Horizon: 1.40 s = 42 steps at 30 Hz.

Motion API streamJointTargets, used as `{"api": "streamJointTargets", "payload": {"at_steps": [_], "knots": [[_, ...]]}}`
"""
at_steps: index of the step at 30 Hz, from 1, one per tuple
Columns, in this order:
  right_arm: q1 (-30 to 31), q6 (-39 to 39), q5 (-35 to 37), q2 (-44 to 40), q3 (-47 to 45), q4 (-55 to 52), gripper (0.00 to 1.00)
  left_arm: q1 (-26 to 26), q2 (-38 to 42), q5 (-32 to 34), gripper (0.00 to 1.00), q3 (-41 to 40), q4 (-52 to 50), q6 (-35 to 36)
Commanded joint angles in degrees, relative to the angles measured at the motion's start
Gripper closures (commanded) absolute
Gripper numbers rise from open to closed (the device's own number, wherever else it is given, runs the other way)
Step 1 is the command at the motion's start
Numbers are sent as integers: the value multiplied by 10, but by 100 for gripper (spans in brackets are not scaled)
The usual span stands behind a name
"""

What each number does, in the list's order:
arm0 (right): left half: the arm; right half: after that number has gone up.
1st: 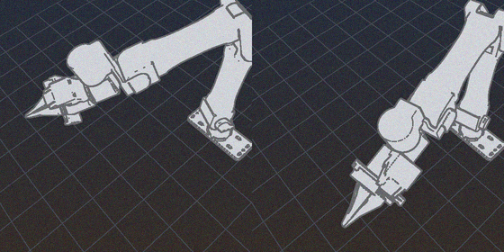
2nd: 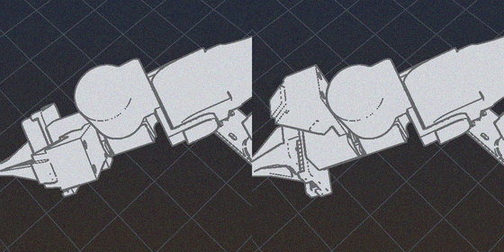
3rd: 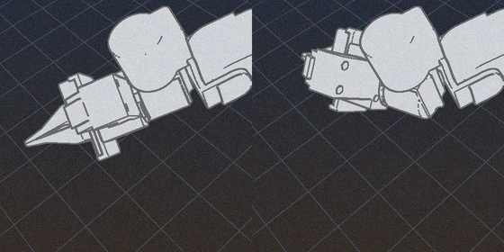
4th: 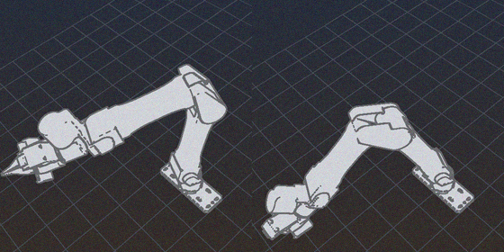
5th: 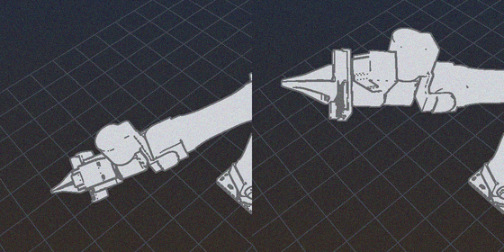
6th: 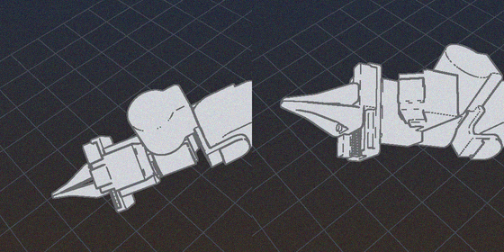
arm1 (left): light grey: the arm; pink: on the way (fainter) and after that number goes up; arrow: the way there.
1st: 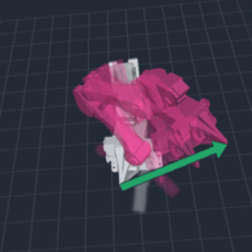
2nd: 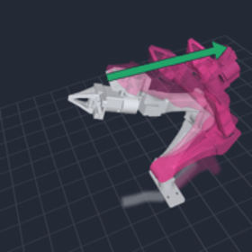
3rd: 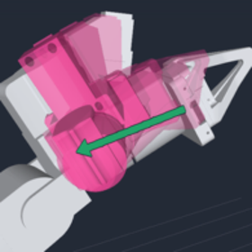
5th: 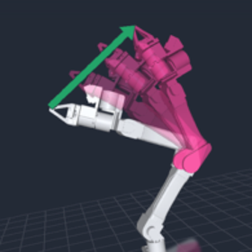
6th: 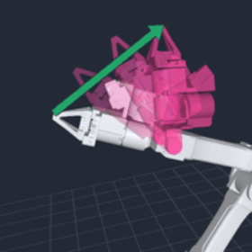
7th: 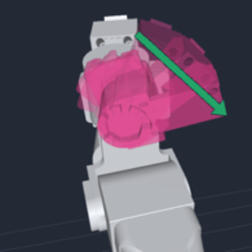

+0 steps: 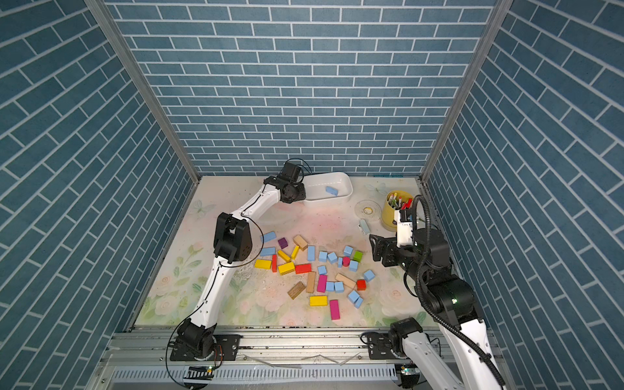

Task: Pick out the blue building blocks
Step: Move the storage box to the center of the board.

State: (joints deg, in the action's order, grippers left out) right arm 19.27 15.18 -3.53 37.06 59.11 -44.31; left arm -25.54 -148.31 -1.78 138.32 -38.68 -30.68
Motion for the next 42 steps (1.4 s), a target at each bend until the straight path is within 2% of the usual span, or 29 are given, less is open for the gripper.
{"api": "streamJointTargets", "payload": {"at_steps": [1,5,8,13,16,21,26,32,38,42], "knots": [[1,14,13,-8,-10,-22,14,-1,-12,1,64,16,15,-3],[1,16,13,-6,-13,-24,14,1,-21,-12,71,16,28,-10],[1,16,18,-7,-14,-26,14,2,-18,-14,84,15,26,-7],[1,16,20,-7,-15,-29,14,3,9,-14,90,-14,21,16],[1,18,18,-7,-19,-34,14,2,46,-17,93,-66,31,30],[1,23,17,-12,-25,-42,14,2,145,-16,98,-212,75,50],[1,32,13,-16,-36,-38,14,2,262,-1,98,-380,146,53],[1,41,0,-12,-44,-30,14,2,350,18,98,-510,186,65],[1,47,-8,-4,-44,-29,14,3,375,18,90,-577,226,49],[1,54,-10,-3,-46,-33,14,8,394,19,75,-611,259,42]]}}
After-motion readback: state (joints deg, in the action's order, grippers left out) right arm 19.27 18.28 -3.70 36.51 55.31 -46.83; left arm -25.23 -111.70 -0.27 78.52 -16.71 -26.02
